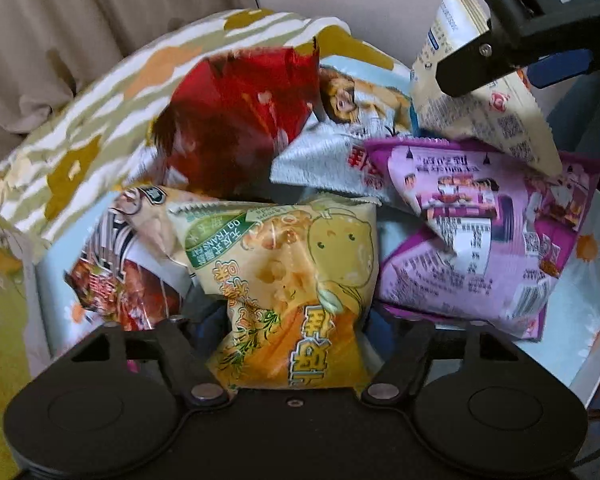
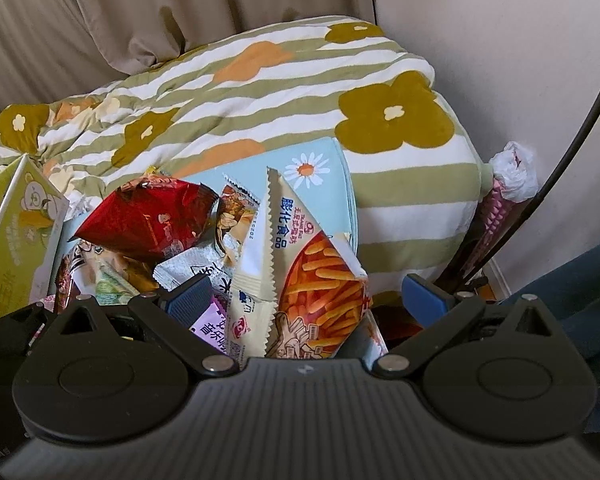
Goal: Organize snacks
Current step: 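Grasp the yellow-green chip bag with the left tool while the right tool grasps the fries-print bag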
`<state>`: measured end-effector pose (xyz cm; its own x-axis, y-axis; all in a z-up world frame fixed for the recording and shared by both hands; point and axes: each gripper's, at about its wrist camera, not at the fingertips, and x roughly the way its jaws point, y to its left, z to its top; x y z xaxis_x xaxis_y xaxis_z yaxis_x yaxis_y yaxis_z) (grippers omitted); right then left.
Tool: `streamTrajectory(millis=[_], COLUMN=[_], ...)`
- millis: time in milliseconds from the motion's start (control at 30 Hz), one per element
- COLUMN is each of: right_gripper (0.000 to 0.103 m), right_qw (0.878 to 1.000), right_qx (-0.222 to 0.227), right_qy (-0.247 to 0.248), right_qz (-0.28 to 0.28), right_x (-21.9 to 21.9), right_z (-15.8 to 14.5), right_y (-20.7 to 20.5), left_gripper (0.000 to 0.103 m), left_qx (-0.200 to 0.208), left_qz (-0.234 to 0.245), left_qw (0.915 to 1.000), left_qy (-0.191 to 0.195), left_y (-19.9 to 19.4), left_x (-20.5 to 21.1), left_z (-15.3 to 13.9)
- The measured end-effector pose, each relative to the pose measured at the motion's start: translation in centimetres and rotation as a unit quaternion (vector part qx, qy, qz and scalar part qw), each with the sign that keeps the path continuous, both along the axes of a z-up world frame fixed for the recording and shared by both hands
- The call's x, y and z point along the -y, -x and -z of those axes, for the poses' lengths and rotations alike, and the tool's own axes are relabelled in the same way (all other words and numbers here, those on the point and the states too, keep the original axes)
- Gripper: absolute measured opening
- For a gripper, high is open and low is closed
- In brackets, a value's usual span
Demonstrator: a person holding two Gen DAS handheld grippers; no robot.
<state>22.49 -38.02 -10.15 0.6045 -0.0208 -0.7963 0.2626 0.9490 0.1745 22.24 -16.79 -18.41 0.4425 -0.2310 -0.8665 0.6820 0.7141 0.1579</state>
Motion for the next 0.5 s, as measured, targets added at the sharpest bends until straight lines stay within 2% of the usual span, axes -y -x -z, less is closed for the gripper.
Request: streamTrajectory(millis=[133, 200, 500], right_gripper=[0.103, 0.103, 0.103], right_qw=[1.0, 1.0, 1.0], right_qx=[-0.002, -0.003, -0.01], right_qy=[0.002, 0.0, 0.001], right_qz=[-0.005, -0.008, -0.02], right_x=[-0.1, -0.1, -0.1], right_z=[0.3, 0.5, 1.3], right_y=[-0.2, -0.3, -1.1], left_gripper=[0.061, 0.058, 0.058], left_qx=[0.005, 0.001, 0.018], left_qz=[-0.006, -0.012, -0.039], left_qw=[0.9999, 0.9998, 0.9986], left_qy=[0.008, 0.015, 0.032], left_y=[0.7, 1.1, 3.2], left_x=[-0.4, -0.6, -0.8], left_z=[-0.2, -0.4, -2.0])
